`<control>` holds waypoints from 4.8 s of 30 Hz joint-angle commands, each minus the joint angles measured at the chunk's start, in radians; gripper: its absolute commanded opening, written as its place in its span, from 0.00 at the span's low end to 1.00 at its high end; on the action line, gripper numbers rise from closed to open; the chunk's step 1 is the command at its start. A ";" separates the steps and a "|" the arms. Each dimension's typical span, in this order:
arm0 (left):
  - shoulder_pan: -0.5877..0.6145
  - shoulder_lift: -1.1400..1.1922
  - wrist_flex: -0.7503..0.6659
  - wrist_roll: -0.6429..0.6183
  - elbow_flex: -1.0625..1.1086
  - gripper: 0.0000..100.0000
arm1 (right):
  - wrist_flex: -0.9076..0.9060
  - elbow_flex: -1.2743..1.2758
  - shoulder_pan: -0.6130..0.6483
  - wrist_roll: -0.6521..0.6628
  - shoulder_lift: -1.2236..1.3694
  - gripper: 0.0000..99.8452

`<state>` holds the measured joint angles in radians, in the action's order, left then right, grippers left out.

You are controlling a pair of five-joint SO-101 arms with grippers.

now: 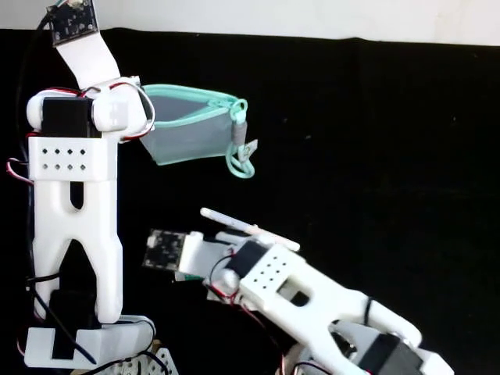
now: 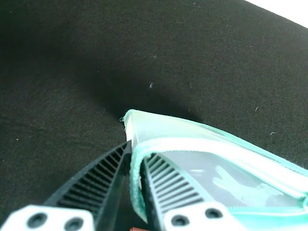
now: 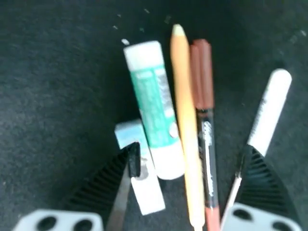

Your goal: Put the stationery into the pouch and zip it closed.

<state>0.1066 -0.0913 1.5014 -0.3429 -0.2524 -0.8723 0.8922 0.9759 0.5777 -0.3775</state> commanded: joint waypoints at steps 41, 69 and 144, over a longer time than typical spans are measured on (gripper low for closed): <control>0.013 0.008 -0.018 0.008 -0.002 0.01 | 0.005 -0.456 -0.182 -0.198 0.400 0.01; 0.013 0.008 -0.025 0.008 -0.005 0.01 | -0.120 -0.289 -0.266 -0.420 -0.188 0.01; 0.013 0.008 -0.026 0.008 0.002 0.01 | -0.372 -2.661 -0.320 -0.503 0.937 0.01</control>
<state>0.1066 -0.0913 1.4952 -0.3414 -0.2524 -1.2866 -1.6579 0.6674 0.0836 0.5677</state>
